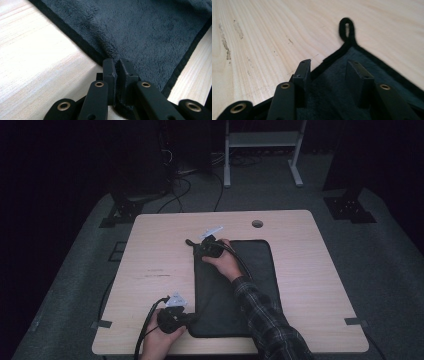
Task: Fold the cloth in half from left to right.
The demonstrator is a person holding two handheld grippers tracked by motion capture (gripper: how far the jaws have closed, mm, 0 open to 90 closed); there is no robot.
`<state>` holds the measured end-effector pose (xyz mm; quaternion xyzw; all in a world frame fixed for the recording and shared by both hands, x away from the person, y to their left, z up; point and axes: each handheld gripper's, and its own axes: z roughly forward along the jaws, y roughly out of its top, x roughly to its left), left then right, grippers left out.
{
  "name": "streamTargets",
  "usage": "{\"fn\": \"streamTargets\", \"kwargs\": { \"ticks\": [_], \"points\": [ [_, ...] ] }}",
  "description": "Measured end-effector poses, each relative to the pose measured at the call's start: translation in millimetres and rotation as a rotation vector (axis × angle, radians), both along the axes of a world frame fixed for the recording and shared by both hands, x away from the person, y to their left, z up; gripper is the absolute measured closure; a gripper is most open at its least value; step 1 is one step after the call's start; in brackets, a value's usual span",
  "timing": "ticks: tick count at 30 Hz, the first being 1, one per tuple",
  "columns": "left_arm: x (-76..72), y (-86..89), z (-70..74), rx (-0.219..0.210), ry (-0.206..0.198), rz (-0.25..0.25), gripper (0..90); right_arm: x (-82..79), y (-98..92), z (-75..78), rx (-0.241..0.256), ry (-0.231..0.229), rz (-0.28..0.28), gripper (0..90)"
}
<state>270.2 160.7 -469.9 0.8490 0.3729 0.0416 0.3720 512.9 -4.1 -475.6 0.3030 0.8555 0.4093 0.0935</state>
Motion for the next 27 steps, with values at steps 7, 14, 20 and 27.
{"fn": "streamTargets", "kwargs": {
  "ticks": [7,14,20,27],
  "points": [
    [-0.1,-0.3,0.4,0.003,0.002,0.002,83.8,-5.5,7.8,-0.4,-0.043,-0.02,0.003,72.2],
    [-0.9,-0.4,1.2,0.005,-0.002,0.002,84.3,-6.2,10.4,1.3,-0.026,0.027,-0.022,86.5],
    [-2.5,0.8,6.9,-0.013,-0.027,-0.01,84.5,-5.7,0.3,15.7,0.024,0.03,-0.011,87.0],
    [-4.7,-3.9,24.3,-0.094,-0.091,-0.03,84.6,-8.2,-23.3,40.3,0.097,0.005,-0.01,86.9]
  ]
}}
